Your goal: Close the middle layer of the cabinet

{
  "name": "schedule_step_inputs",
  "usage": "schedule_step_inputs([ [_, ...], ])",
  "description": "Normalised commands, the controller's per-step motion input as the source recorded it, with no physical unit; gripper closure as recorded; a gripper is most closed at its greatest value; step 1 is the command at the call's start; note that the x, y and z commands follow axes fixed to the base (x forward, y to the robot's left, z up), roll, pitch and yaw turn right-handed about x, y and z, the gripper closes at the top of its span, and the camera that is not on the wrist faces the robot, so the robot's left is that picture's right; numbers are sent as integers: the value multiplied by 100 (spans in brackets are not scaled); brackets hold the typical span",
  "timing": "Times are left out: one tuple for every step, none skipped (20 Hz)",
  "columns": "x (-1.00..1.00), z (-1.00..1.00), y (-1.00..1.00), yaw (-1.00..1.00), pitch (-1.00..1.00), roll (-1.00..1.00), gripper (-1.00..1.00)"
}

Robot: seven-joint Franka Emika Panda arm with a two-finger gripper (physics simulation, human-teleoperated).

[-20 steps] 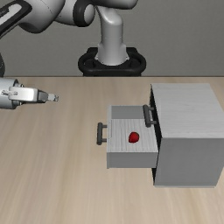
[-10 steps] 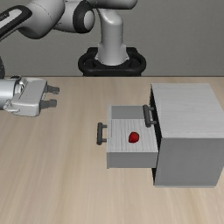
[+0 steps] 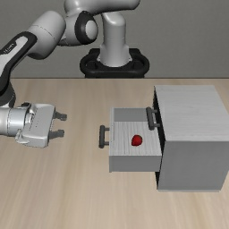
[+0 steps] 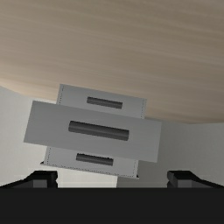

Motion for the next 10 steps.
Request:
schedule_step_inputs([
  [0,-100,0,0,0,0,-100],
  [0,-100,0,0,0,0,-100],
  [0,-100,0,0,0,0,-100],
  [0,0,100,0,0,0,-100],
  [0,0,100,0,0,0,-100],
  [0,0,100,0,0,0,-100],
  [0,0,100,0,0,0,-100],
  [0,0,100,0,0,0,-100],
  [0,0,100,0,0,0,-100],
  [0,0,100,0,0,0,-100],
])
